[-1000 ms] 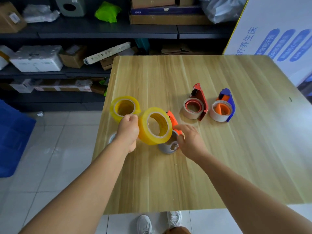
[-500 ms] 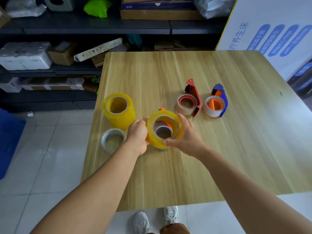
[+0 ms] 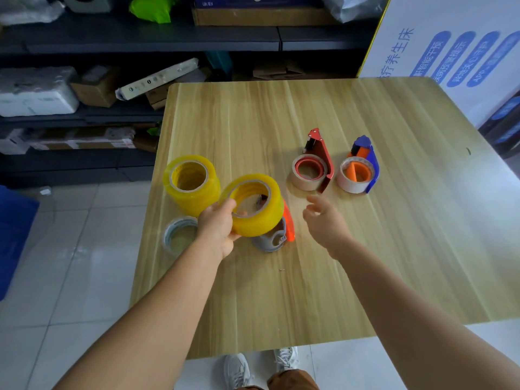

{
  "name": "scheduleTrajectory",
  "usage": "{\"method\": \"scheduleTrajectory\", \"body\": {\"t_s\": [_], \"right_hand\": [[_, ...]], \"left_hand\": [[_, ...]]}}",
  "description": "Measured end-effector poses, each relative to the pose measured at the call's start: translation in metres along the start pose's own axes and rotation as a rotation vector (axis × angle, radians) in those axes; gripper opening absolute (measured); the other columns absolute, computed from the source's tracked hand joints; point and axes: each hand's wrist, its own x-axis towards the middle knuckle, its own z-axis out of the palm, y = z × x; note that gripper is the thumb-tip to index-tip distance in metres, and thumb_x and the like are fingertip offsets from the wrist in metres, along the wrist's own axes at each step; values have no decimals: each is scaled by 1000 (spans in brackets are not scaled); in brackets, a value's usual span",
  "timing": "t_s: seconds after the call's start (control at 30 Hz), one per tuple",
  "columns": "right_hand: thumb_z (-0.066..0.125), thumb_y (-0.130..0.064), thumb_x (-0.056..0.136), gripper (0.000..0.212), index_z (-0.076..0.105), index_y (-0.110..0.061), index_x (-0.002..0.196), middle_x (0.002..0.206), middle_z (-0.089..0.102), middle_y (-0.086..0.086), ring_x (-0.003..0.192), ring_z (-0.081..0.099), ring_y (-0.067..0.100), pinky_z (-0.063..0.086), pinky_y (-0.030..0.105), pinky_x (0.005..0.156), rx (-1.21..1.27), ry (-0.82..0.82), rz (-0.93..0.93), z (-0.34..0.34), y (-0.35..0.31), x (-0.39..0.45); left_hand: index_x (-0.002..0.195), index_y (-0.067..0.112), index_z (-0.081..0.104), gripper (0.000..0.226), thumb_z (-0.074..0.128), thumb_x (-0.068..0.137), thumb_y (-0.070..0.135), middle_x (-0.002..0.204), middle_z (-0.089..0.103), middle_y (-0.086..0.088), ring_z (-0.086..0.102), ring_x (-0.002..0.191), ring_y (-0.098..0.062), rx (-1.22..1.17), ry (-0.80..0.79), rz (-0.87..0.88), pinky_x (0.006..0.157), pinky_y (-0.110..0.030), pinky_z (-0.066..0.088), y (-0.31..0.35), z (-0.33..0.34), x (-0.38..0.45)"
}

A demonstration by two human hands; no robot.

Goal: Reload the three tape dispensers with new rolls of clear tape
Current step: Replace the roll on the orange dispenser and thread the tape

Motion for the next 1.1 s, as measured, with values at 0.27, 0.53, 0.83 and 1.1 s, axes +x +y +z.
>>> {"method": "scheduleTrajectory", "body": {"t_s": [0.27, 0.53, 0.83, 1.1], "right_hand": [[59, -24, 90, 46, 47, -28, 134, 114, 63, 4, 91, 65, 23, 55, 36, 74, -269, -168, -93, 21, 3, 3], [54, -14, 91, 45, 46, -34, 130, 109, 61, 2, 89, 62, 23, 52, 33, 69, -359, -165, -180, 7, 5, 8], [54, -6, 86, 31, 67, -23, 109, 110, 60, 5, 96, 58, 24, 50, 34, 79, -527, -167, -223, -3, 4, 12], [60, -9, 86, 23, 69, -17, 106, 106, 64, 6, 94, 60, 26, 52, 37, 79, -548, -160, -219, -4, 1, 7]], "left_hand": [[122, 22, 51, 35, 60, 88, 21, 113, 62, -9, 62, 103, -27, 203, 69, 47, 84, -45, 54, -20, 7, 5], [125, 19, 50, 37, 57, 89, 24, 99, 65, -5, 65, 90, -20, 423, 119, 231, 71, -35, 53, -21, 6, 9], [119, 18, 55, 31, 60, 89, 26, 98, 65, -1, 62, 90, -19, 437, 91, 287, 63, -26, 44, -10, 8, 2], [121, 18, 55, 31, 58, 92, 27, 99, 57, 5, 54, 85, -13, 549, 55, 305, 60, -21, 39, -28, 14, -15]]}}
